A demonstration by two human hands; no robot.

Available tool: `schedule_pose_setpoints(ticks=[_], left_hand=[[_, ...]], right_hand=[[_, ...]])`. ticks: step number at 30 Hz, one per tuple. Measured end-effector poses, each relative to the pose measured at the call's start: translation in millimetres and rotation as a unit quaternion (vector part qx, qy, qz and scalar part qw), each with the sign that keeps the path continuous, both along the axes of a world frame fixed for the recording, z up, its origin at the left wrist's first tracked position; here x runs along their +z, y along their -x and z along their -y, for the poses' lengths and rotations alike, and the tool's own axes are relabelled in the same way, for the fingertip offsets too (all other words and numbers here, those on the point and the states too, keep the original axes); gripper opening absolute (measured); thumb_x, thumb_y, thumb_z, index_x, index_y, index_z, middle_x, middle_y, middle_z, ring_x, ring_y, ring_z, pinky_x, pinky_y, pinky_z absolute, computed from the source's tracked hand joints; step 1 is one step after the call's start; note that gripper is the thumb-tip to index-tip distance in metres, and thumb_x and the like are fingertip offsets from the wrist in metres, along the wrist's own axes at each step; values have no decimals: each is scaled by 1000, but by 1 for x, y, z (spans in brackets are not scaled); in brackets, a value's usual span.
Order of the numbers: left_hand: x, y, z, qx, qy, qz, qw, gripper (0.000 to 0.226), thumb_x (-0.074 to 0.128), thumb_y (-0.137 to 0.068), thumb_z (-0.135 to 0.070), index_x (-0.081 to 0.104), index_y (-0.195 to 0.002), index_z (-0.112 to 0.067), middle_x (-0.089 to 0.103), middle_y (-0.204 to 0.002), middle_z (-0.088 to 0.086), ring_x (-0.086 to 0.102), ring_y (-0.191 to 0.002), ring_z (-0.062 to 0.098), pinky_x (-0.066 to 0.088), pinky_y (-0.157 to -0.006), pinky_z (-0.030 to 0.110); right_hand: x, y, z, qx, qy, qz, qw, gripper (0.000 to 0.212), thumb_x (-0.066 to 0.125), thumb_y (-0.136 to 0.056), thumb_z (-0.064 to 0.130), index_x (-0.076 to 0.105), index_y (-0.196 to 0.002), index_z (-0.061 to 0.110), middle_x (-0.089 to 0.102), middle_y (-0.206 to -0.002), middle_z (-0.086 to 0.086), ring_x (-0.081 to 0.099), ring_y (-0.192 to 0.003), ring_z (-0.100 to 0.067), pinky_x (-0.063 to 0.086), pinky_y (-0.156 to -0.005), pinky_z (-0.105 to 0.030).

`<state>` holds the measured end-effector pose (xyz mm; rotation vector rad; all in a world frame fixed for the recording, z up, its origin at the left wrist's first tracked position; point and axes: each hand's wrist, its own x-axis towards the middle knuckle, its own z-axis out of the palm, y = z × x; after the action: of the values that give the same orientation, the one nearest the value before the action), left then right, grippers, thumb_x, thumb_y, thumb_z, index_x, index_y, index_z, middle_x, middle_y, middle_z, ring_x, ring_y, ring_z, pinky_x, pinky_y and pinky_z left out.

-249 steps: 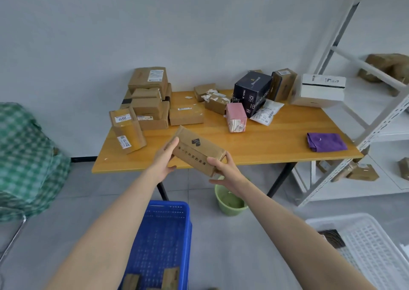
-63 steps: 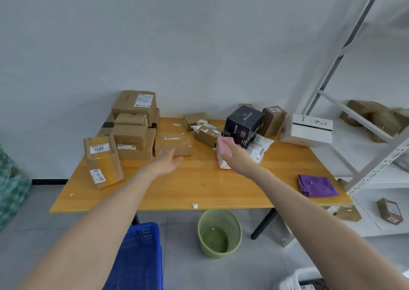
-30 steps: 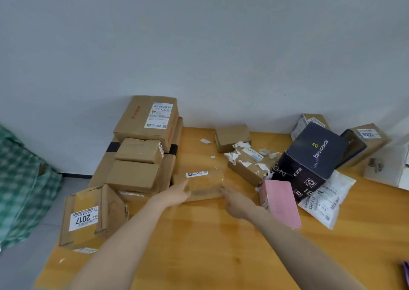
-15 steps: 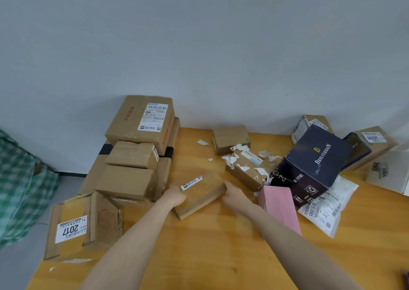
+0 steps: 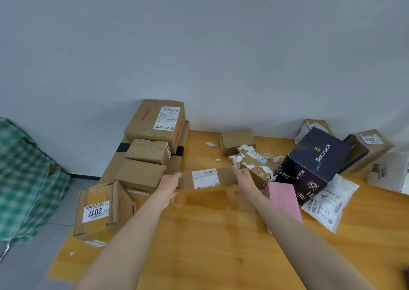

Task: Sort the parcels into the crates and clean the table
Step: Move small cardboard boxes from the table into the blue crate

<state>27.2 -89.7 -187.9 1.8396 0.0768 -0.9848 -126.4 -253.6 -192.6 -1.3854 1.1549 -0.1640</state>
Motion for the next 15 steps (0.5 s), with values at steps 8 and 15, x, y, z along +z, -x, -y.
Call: schedule_pose_setpoints(ticks=[8, 15], left_hand=[[24, 24, -38, 16, 108, 29, 994, 12, 47, -96, -13, 58, -93, -7, 62, -103, 14, 58, -94, 22, 46, -98, 37], [30, 64, -83, -9, 121, 31, 992, 8, 57, -93, -22, 56, -91, -14, 60, -115, 8, 56, -110, 27, 44, -100, 51]], right_hand=[[15, 38, -35, -32, 62, 35, 997, 46, 48, -97, 40, 50, -130, 9, 52, -109, 0, 50, -95, -17, 49, -93, -43], [21, 85, -89, -75, 58, 56, 994, 43, 61, -90, 28, 51, -129, 14, 54, -114, -6, 55, -102, -23, 52, -90, -50]])
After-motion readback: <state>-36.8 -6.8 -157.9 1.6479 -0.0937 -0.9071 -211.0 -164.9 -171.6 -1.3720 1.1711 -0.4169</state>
